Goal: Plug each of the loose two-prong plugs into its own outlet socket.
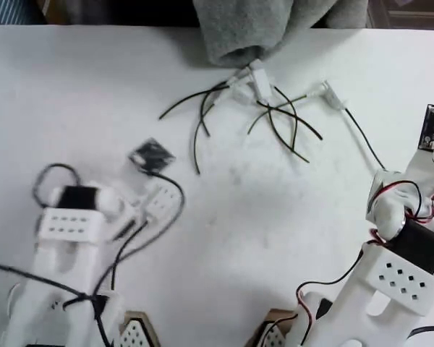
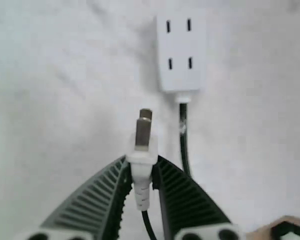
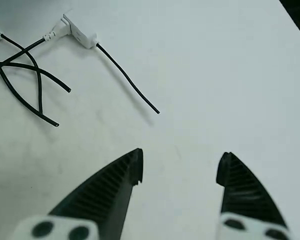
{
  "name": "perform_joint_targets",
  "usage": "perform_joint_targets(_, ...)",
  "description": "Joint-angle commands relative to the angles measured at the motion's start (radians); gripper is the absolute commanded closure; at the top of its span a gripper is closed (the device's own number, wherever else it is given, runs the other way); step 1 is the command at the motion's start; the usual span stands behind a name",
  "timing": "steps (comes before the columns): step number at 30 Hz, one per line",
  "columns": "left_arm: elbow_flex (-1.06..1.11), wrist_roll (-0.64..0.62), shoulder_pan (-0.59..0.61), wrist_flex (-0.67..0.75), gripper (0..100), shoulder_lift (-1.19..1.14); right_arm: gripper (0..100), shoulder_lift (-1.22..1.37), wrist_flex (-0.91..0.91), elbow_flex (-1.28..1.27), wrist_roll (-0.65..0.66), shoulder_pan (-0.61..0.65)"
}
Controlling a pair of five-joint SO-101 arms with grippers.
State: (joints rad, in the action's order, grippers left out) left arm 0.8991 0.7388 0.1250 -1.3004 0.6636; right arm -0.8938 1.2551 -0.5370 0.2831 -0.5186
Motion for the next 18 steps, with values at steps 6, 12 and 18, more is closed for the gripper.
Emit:
perform_joint_targets(6, 0.021, 0.434, 0.409, 0.144, 98, 0.022, 75.7, -0.005, 0.002, 0.006, 0.008, 0.01)
perform_joint_targets(12, 0.331, 0.651, 0.555, 0.491, 98, 0.022, 75.7, -0.002, 0.005, 0.005, 0.011, 0.042)
perform_joint_targets(18, 0.569, 0.677, 0.538, 0.75, 97, 0.024, 75.7, -0.008, 0.002, -0.041, 0.012, 0.136)
